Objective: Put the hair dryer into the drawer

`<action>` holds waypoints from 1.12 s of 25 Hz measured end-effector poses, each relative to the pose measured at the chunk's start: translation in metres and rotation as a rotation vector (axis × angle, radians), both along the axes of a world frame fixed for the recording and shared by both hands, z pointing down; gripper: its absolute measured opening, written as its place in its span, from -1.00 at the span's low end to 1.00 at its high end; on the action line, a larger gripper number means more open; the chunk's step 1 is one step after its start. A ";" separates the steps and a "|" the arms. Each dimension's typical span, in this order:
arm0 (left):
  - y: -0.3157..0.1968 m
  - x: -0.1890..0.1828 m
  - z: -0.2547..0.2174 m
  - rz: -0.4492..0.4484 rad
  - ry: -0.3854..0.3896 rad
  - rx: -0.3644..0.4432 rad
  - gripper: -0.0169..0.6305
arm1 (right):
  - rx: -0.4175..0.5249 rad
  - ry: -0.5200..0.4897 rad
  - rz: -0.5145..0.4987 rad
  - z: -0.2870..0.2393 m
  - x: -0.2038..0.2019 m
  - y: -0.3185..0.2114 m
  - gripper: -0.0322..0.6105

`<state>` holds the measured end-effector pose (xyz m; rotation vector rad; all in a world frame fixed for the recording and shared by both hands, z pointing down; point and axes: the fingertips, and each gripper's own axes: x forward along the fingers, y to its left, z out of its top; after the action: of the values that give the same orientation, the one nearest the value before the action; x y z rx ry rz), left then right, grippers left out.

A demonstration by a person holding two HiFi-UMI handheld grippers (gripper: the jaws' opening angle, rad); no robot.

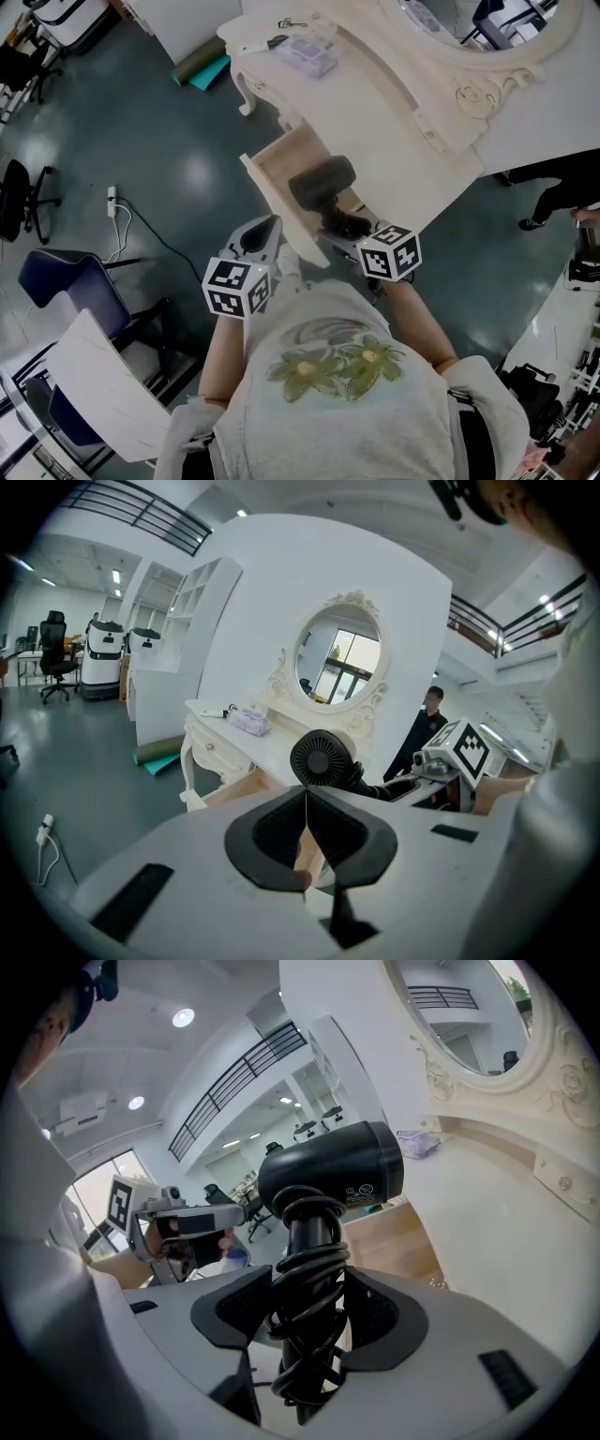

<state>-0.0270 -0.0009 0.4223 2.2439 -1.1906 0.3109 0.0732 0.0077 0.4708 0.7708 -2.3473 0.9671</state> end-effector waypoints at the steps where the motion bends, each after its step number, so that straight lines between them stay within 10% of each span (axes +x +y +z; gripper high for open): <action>1: -0.001 -0.001 0.001 0.000 0.000 -0.002 -0.91 | -0.002 0.001 -0.001 0.001 -0.001 -0.001 -0.18; 28: -0.023 -0.025 0.027 0.016 -0.004 -0.057 -0.91 | -0.041 0.036 0.001 0.031 -0.022 -0.026 -0.18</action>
<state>-0.0515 -0.0242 0.4494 2.2055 -1.1524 0.3508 0.0511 -0.0178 0.5021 0.7671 -2.2892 0.9906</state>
